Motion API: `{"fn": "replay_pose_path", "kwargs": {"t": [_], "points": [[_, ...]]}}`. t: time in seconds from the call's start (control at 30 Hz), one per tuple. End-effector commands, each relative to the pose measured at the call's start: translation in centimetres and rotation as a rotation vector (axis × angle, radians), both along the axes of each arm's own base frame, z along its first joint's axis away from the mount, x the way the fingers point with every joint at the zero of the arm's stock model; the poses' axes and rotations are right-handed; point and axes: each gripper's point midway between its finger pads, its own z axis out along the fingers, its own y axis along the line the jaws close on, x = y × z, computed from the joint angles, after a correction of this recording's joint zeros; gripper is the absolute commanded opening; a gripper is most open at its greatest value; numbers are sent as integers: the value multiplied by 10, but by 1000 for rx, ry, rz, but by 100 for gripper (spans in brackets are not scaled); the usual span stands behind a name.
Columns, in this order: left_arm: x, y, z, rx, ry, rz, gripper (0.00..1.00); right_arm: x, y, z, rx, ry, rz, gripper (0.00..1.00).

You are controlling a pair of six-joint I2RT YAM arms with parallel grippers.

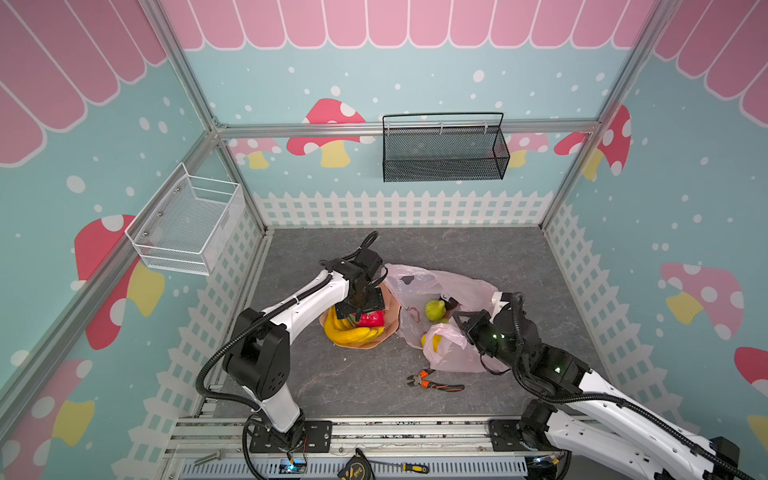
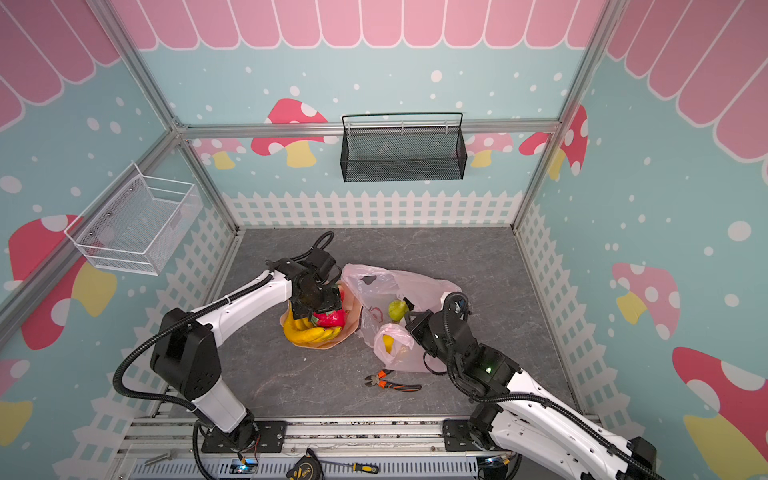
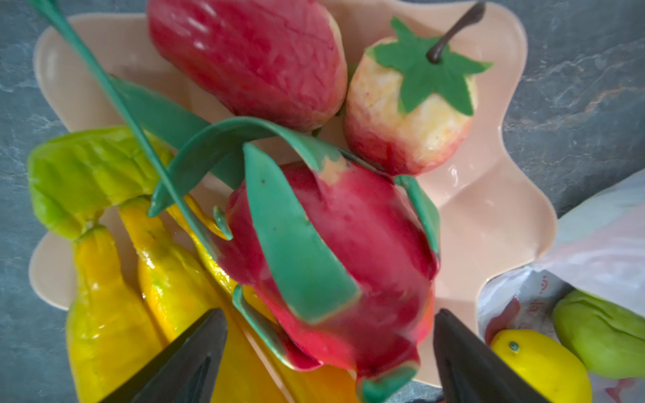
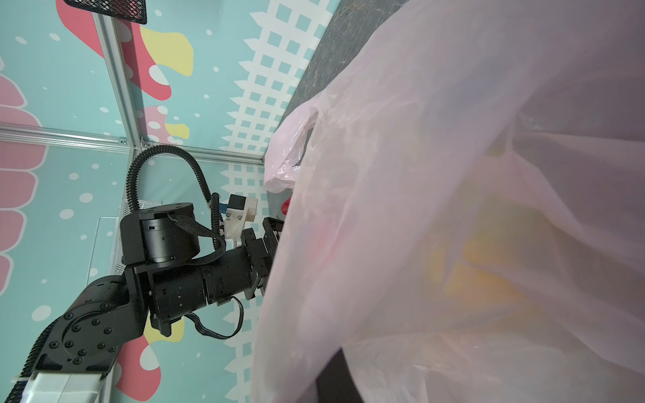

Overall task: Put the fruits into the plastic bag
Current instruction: 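Lower the open left gripper onto the red dragon fruit in the bowl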

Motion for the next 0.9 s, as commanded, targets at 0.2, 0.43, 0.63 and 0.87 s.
{"fn": "replay_pose_path", "kwargs": {"t": [0.2,0.43,0.63,0.87], "points": [[2,-2,24,7,-51,12,100,2,-3,11,9,-17,-17,0],[-2,-6,7,34,-27,27,100,2,-4,11,8,-20,-18,0],[-3,-3,-8,48,-15,57,100,1,-5,11,12,-23,-17,0],[-1,1,-21,77,-11,83,100,-1,-6,12,11,-24,-15,0]]}}
